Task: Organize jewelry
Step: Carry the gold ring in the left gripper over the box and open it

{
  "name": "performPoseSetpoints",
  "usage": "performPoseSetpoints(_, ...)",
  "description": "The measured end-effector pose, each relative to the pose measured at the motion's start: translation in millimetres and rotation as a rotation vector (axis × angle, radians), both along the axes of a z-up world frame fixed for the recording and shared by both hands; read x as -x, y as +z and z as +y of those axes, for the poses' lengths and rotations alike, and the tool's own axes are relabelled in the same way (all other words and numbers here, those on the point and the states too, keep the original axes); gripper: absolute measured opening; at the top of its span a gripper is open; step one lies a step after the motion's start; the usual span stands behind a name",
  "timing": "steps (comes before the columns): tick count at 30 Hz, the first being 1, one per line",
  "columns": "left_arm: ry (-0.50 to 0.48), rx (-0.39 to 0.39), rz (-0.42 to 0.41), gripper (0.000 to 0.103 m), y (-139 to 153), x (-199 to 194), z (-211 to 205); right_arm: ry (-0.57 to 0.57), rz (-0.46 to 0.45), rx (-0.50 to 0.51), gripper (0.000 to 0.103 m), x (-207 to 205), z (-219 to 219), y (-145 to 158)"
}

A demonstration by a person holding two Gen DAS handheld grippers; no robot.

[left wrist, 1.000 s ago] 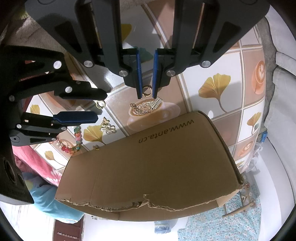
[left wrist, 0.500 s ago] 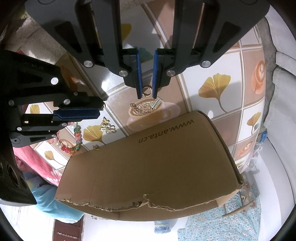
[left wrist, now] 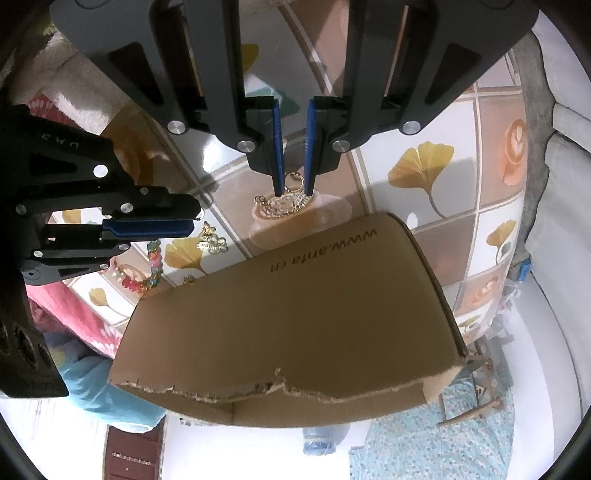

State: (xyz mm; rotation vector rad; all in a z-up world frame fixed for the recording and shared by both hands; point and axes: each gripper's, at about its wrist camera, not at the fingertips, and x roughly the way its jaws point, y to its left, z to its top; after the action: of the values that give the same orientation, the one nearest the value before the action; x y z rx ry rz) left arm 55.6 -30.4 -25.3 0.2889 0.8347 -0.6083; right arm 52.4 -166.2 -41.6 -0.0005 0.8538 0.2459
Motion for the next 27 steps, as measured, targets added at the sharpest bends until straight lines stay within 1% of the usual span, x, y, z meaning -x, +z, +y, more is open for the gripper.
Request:
performPoseSetpoints(6,-0.009,0.007,-0.035,0.009,12,10,-2,-0.003,-0.045,-0.004,0.010,14,-5,16)
performPoseSetpoints(10,-0.018,0.048,-0.075,0.009,34,21,3,-0.001,-0.104,-0.026,0.010,27,-11,40)
performPoseSetpoints(13,-0.038,0.101,-0.114,0.009,61,26,5,0.015,-0.171,-0.043,0.010,34,-17,69)
performPoseSetpoints(15,-0.061,0.138,-0.151,0.009,81,27,7,0.044,-0.235,-0.050,0.010,37,-23,95)
performPoseSetpoints(17,-0.092,0.170,-0.195,0.009,105,21,5,0.068,-0.274,-0.051,0.010,34,-29,114)
performPoseSetpoints(19,-0.104,0.179,-0.210,0.009,123,7,2,0.090,-0.300,-0.061,0.010,20,-41,139)
performPoseSetpoints(21,-0.117,0.184,-0.198,0.009,136,-15,-4,0.116,-0.274,-0.098,0.010,-9,-46,152)
performPoseSetpoints(23,-0.120,0.151,-0.168,0.009,144,-49,-15,0.121,-0.223,-0.102,0.010,-38,-58,163)
performPoseSetpoints(24,-0.116,0.132,-0.141,0.009,145,-66,-20,0.135,-0.160,-0.114,0.010,-63,-63,164)
performPoseSetpoints(25,-0.121,0.117,-0.095,0.009,144,-82,-25,0.132,-0.117,-0.124,0.010,-79,-65,163)
performPoseSetpoints(26,-0.127,0.103,-0.037,0.009,141,-102,-31,0.134,-0.030,-0.142,0.010,-105,-70,157)
performPoseSetpoints(27,-0.124,0.089,-0.001,0.009,137,-116,-36,0.131,0.048,-0.166,0.010,-124,-74,149)
